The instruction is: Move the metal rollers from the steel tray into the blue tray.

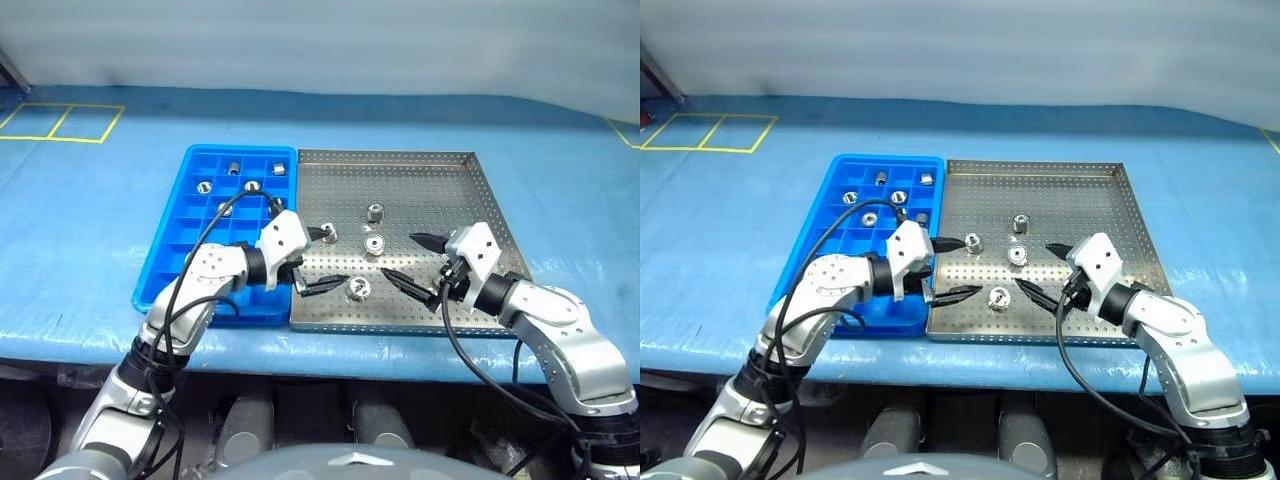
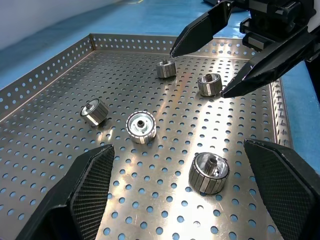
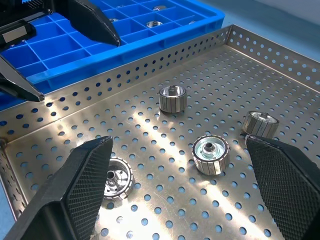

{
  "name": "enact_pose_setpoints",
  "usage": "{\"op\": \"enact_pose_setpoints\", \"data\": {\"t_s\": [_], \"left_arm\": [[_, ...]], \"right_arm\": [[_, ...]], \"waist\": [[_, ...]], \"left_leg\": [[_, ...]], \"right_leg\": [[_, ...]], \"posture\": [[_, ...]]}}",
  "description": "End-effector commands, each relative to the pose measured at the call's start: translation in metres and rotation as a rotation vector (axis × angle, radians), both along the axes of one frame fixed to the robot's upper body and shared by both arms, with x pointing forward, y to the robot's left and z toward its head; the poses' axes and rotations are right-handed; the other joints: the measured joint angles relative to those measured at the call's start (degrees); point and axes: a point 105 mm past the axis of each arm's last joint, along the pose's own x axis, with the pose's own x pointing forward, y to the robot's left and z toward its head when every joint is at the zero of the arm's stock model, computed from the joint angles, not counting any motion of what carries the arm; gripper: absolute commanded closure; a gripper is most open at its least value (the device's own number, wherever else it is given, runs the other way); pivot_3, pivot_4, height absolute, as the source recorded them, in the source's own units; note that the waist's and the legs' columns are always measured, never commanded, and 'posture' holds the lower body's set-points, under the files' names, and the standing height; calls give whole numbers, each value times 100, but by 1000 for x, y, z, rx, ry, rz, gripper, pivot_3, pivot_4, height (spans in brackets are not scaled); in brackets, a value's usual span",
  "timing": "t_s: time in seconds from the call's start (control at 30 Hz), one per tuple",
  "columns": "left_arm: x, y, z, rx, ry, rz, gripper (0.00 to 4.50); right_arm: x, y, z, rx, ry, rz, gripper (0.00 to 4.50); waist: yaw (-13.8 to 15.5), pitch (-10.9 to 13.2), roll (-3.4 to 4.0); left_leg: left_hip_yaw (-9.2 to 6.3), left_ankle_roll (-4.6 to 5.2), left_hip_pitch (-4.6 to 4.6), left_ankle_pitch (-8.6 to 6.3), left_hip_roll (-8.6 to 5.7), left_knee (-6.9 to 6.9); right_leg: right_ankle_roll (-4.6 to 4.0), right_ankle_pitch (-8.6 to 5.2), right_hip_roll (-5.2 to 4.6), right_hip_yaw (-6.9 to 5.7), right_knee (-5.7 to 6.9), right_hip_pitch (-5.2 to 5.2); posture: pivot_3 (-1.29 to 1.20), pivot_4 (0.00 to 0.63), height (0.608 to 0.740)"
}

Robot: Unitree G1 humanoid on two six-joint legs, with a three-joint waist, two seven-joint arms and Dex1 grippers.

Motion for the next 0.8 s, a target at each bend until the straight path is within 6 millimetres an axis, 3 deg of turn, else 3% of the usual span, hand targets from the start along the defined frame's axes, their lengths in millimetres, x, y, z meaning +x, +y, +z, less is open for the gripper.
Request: {"op": "enact_pose_setpoints", "data": {"t_s": [0.03,0.27,0.57,0.77,0.8], "left_arm": [[1,-7,7,-8,-26,-21,0],[1,-20,-1,65,-30,-59,0],[2,-49,-39,284,-47,-145,0],[13,-51,-65,426,-44,-114,0],[15,-50,-68,439,-44,-103,178]], "right_arm": [[-3,2,11,-6,-52,14,12],[-5,2,13,-20,-68,-2,12],[-9,-4,19,-51,-94,-42,12],[-13,-4,19,-53,-99,-62,12],[-14,-5,18,-53,-100,-67,0]], "waist": [[0,0,0],[-13,0,0],[-36,2,-3],[-54,2,-3],[-63,2,-3]], "left_leg": [[0,0,0,0,0,0],[0,0,0,0,0,0],[0,0,-1,0,-2,2],[0,0,-1,-1,-1,1],[1,0,-1,-1,-1,1]], "right_leg": [[0,0,0,0,0,0],[0,0,0,0,0,0],[1,0,0,1,-2,1],[1,0,1,0,0,-1],[1,0,0,1,0,-2]], "posture": [[100,150,740],[91,150,740],[51,150,740],[23,150,740],[20,150,740]]}}
